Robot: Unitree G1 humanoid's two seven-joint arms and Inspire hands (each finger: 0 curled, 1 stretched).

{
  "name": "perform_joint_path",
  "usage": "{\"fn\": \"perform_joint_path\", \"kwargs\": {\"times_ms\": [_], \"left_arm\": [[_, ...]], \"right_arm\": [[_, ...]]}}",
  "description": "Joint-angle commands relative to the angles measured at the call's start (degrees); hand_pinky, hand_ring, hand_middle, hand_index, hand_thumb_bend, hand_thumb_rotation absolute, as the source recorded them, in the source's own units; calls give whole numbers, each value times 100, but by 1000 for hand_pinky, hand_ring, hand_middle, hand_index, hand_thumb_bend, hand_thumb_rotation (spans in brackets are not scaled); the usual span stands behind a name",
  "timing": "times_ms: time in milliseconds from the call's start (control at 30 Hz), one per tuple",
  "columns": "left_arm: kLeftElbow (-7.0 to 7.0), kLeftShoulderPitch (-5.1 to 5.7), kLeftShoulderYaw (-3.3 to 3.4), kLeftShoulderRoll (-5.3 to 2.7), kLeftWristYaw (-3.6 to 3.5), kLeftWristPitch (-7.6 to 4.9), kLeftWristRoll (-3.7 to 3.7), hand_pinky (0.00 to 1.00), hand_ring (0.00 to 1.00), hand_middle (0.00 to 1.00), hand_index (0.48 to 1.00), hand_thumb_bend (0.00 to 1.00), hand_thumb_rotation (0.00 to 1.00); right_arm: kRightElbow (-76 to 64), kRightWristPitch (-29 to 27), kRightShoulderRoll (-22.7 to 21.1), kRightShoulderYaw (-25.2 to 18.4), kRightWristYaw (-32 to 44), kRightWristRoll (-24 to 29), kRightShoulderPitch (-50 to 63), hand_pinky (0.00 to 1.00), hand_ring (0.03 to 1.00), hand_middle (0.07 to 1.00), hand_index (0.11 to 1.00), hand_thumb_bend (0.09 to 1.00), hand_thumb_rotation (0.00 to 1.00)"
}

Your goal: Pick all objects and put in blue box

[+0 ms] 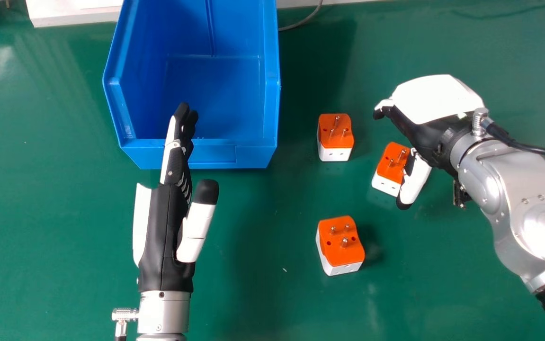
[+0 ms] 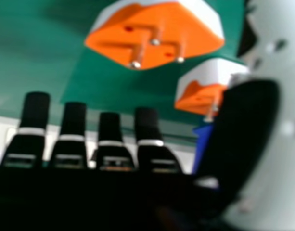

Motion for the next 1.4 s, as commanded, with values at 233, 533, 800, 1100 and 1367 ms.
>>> {"fn": "perform_joint_path", "kwargs": {"times_ms": [233,533,800,1100,1367], "left_arm": [[2,-52,-33,20,24,-125,64,1000,978,970,964,918,973],[-12,-47,-37,20,4,-129,33,1000,976,969,964,919,971],[8,-44,-32,18,-1,-138,33,1000,975,968,965,924,968],[-14,-30,-31,23,-15,-120,29,1000,974,967,964,925,968],[13,-37,-14,15,51,-170,90,1000,974,967,962,924,969]], "right_arm": [[222,52,-107,254,-131,-81,-253,666,744,800,753,973,171],[498,-117,-95,406,-425,91,-237,613,714,778,736,992,198],[787,-298,-117,456,-537,231,-291,610,735,774,740,992,200],[1151,-413,-106,466,-636,386,-506,645,778,810,774,985,201],[1656,-627,-96,497,-793,658,-773,673,810,851,808,960,186]]}}
